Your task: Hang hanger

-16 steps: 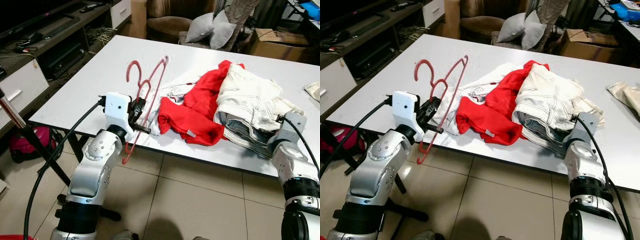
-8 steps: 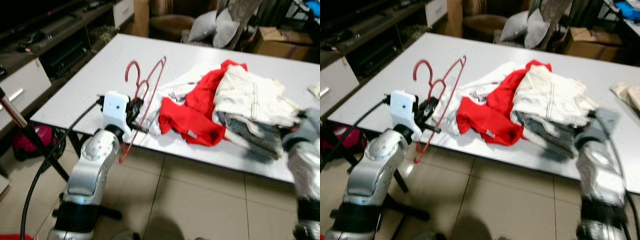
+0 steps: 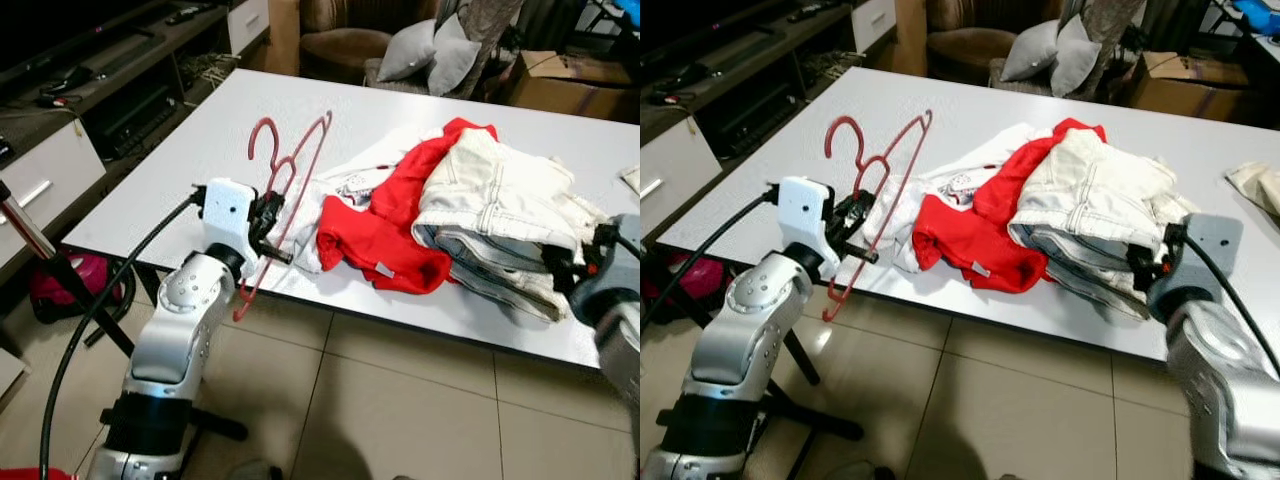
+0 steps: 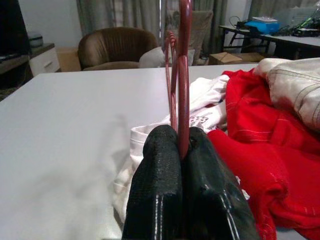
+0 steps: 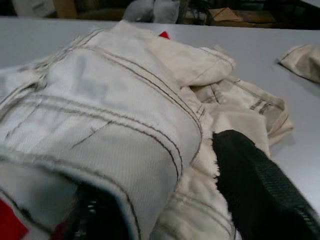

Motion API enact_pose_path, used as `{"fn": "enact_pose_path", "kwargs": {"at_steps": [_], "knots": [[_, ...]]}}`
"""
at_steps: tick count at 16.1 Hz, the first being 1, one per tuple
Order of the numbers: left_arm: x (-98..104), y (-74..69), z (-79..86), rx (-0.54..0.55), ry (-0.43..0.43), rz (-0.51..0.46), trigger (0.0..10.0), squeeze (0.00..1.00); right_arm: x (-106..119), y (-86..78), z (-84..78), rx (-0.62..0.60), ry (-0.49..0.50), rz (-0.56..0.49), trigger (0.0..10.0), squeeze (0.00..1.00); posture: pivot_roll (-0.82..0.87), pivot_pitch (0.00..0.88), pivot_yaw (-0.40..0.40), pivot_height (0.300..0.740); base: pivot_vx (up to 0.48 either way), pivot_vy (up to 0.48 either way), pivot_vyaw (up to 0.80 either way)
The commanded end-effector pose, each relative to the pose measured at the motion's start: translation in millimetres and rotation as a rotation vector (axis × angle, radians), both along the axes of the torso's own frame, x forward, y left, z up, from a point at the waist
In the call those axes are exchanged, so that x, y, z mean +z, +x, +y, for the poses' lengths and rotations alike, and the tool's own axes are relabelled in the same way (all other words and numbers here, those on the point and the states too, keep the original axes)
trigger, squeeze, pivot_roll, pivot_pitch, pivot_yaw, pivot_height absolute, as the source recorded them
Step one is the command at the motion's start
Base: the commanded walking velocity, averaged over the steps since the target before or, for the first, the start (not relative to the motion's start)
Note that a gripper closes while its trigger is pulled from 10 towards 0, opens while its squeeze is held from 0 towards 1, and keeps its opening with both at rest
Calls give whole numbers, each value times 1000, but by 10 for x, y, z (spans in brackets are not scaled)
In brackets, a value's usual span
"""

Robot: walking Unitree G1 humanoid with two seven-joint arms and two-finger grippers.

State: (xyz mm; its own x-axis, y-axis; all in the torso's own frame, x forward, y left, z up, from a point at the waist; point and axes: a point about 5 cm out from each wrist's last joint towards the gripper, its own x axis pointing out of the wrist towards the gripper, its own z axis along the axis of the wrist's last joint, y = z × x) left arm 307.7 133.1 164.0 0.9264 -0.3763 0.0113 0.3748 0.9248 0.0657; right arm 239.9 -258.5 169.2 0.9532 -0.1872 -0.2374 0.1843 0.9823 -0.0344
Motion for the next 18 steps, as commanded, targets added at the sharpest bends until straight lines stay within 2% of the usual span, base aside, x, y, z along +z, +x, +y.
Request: {"fn": "enact_pose_path", "kwargs": {"at_steps": [1, 2, 4, 5, 6, 7, 8, 10, 11, 12, 13, 16, 18], "knots": [[48, 26, 26, 0, 2, -18, 10000, 0, 15, -47, 46, 51, -13, 22, 10000, 1000, -51, 4, 30, 740, 0, 0, 0], [49, 43, 36, -4, 6, -17, 10000, 0, -39, -144, -4, 78, -63, 53, 10000, 1000, -54, 3, 33, 740, 0, 0, 0], [47, 52, 24, -17, 13, -16, 10000, 0, -38, -177, -120, 35, -138, 47, 10000, 1000, -56, 3, 39, 740, 0, 0, 0], [48, 57, 14, -21, 12, -16, 10000, 0, 15, -178, -241, -62, -116, -21, 10000, 1000, -55, 2, 40, 740, 0, 0, 0], [54, 59, 2, -28, 13, -18, 10000, 0, 88, -169, -283, -69, -77, -98, 10000, 1000, -54, 1, 40, 740, 0, 0, 0], [58, 58, -4, -35, 14, -19, 10000, 0, 170, -164, -252, -9, -40, -171, 10000, 1000, -52, 0, 39, 740, 0, 0, 0], [60, 54, 2, -42, 15, -19, 10000, 0, 223, -185, -191, 100, -32, -193, 10000, 1000, -48, 0, 36, 740, 0, 0, 0], [65, 50, 19, -46, 15, -20, 10000, 0, 255, -232, -124, 234, -47, -181, 10000, 1000, -45, 0, 35, 740, 0, 0, 0], [83, 60, 68, -49, 21, -24, 10000, 0, 347, -320, -18, 403, -13, -202, 10000, 1000, -45, 0, 33, 740, 0, 0, 0], [96, 77, 106, -46, 28, -27, 10000, 0, 382, -368, 38, 490, 1, -202, 10000, 1000, -46, 0, 34, 740, 0, 0, 0], [156, 113, 182, -70, 45, -39, 10000, 0, 423, -467, 179, 684, 6, -168, 10000, 1000, -46, 0, 36, 740, 0, 0, 0], [240, 135, 230, -146, 63, -47, 10000, 0, 502, -502, 314, 816, 11, -157, 10000, 1000, -40, 0, 34, 740, 0, 0, 0], [322, 117, 201, -246, 41, -55, 10000, 0, 638, -421, 344, 823, -15, -231, 10000, 1000, -40, 0, 36, 740, 0, 0, 0]]}}
